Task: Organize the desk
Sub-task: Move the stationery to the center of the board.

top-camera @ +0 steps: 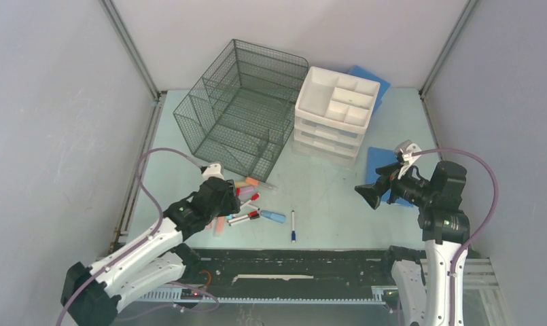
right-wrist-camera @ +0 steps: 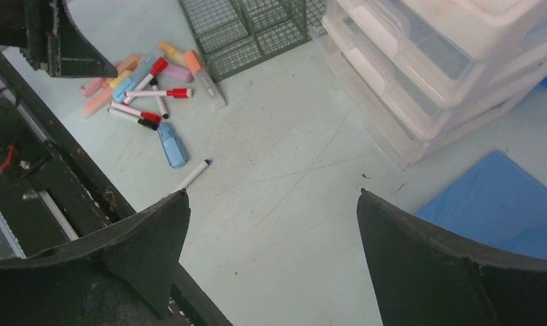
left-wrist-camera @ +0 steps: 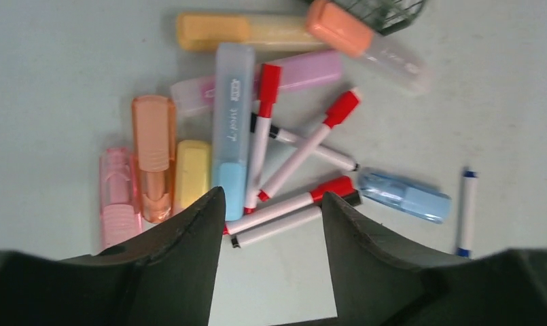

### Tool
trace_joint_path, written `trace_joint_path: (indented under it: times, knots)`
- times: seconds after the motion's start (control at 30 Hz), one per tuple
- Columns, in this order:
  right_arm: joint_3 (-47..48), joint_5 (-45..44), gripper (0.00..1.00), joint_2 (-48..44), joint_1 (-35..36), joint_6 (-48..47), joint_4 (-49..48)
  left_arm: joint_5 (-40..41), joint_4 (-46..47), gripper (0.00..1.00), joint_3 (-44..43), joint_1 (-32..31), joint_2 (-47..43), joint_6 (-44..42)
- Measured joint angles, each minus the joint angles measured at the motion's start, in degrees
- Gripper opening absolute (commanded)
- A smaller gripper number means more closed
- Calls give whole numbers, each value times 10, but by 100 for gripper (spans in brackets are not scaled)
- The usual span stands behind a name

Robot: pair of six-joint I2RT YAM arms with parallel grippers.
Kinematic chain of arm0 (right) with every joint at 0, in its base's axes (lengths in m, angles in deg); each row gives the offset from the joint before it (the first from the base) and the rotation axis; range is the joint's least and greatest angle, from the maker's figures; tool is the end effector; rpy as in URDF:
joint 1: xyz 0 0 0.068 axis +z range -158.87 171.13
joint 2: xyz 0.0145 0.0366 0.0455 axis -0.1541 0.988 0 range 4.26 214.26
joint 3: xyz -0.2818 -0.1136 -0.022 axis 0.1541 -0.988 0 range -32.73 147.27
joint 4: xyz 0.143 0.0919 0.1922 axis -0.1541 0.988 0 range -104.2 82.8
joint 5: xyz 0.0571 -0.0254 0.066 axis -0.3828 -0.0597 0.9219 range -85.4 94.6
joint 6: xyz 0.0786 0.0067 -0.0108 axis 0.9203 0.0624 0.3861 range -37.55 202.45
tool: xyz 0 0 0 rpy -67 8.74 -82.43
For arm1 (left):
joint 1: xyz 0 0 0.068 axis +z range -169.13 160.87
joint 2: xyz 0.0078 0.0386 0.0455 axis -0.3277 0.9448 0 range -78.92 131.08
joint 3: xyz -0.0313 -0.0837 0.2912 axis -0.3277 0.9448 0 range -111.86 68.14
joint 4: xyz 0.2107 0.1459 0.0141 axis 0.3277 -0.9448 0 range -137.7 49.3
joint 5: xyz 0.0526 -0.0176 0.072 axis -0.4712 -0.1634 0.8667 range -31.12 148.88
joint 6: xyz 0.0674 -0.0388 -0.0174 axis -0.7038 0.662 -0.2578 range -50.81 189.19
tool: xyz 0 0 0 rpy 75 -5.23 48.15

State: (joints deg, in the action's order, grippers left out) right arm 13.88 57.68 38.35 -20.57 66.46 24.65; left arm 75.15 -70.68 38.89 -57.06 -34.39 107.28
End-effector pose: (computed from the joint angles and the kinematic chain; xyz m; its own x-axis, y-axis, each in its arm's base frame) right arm 0.1077 0.0337 0.3394 -0.2578 -0.1156 -0.9593 -0.6769 0.7300 0.0940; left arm 0.1334 -0.0796 0.2169 -0.7090 -0.1983 -0.6768 -0.0037 0.9607 -0.2776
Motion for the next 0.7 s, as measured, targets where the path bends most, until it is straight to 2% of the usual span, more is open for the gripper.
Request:
trace_joint_path:
  times: [0.07,0.2,0.4,0.7]
  knots:
    - [-5,5,100,3,3,-23,3,28,8,46,5,-6,30,5]
    - [-6,6,100,5,12,-54,13,58,34,35,11,-8,83,11]
    - [-6,-5,100,13,33,-76,19,81,59,34,12,-10,155,10]
    - [-6,-14,100,16,37,-84,26,74,97,34,12,-10,189,6]
